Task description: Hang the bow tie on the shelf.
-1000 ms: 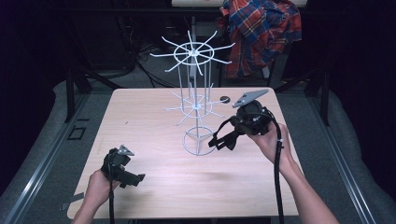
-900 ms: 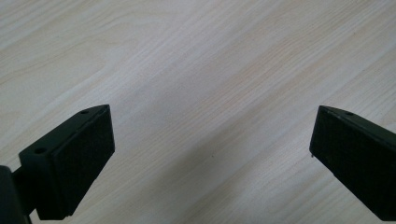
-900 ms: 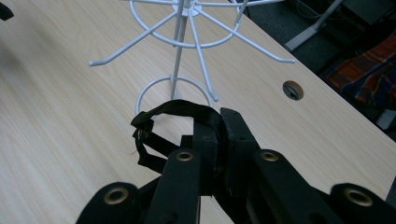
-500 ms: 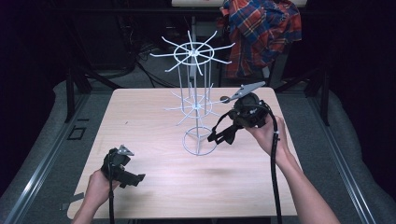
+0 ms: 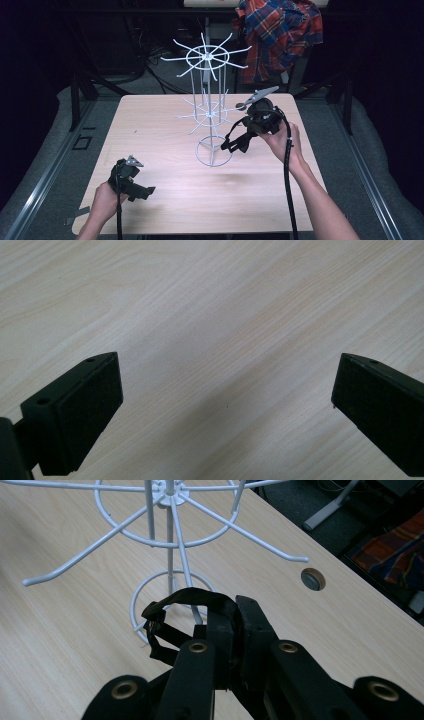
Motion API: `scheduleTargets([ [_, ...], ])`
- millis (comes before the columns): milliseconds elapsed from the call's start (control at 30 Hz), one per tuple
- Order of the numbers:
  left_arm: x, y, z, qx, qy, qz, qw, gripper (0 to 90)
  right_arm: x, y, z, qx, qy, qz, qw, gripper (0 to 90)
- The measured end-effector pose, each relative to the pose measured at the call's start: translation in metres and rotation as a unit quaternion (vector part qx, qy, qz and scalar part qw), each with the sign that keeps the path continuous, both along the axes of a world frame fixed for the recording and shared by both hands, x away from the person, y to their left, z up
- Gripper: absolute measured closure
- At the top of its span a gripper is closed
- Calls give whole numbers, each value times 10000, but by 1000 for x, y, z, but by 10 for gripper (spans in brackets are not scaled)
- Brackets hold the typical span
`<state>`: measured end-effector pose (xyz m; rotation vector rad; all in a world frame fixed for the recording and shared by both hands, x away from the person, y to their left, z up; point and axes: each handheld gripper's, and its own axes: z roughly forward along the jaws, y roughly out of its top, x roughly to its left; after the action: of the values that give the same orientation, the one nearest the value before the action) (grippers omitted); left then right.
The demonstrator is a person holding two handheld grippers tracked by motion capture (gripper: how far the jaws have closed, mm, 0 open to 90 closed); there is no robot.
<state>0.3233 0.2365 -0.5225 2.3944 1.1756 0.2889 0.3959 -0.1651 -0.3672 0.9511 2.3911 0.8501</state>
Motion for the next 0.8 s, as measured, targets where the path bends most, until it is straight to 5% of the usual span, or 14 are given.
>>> scheduleTargets([
  [267, 0, 0, 0, -2, -2, 3, 10000, 1, 6, 0, -7, -100, 41, -207, 9997, 856],
  [300, 0, 0, 0, -4, 3, 1, 10000, 1, 8, -1, -8, 68, 139, -64, 9999, 856],
  [800, 0, 0, 0, -4, -6, 3, 10000, 1, 14, -4, -21, 244, 295, -126, 9992, 856],
])
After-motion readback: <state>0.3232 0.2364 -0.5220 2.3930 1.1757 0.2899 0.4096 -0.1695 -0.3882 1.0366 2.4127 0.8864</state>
